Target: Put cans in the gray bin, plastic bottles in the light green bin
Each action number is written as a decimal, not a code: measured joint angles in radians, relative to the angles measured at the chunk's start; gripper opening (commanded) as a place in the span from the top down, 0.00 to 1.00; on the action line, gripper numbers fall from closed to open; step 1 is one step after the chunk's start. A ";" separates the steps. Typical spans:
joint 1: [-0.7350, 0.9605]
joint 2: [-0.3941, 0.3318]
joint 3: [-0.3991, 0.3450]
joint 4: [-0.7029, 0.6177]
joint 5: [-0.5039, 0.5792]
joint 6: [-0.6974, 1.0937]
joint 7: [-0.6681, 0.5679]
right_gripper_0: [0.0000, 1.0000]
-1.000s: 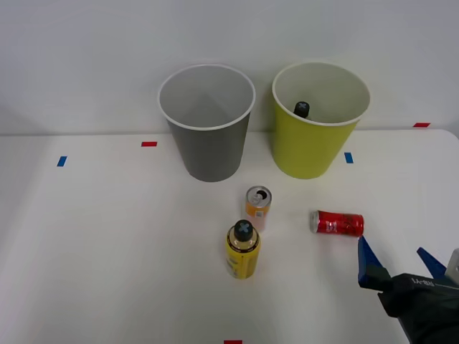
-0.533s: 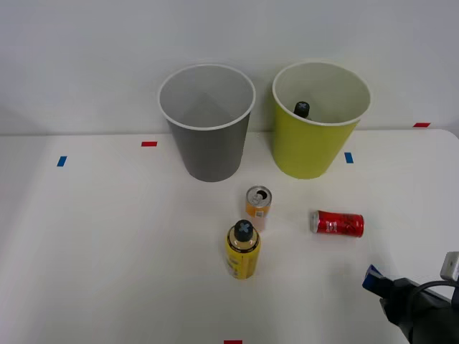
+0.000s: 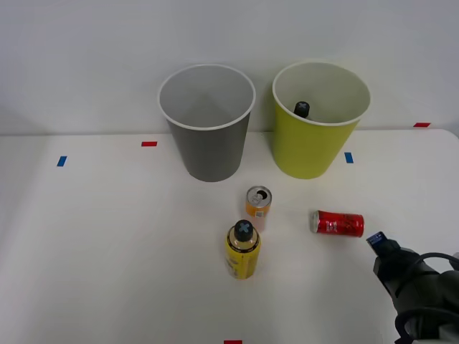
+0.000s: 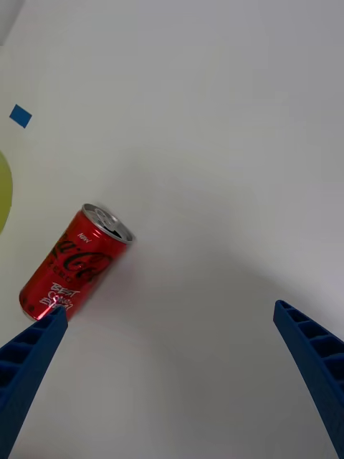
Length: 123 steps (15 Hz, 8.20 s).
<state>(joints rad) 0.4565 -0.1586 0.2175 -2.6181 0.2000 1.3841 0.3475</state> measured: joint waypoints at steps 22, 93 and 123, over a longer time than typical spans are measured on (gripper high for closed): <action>-0.462 0.054 -0.090 0.271 -0.096 0.348 -0.676 0.00; -0.839 0.142 -0.164 0.895 0.050 0.348 -0.714 0.44; -0.504 -0.108 0.089 0.385 0.113 -0.228 -0.151 0.87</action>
<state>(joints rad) -0.0472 -0.2669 0.3068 -2.2334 0.3127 1.1560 0.1970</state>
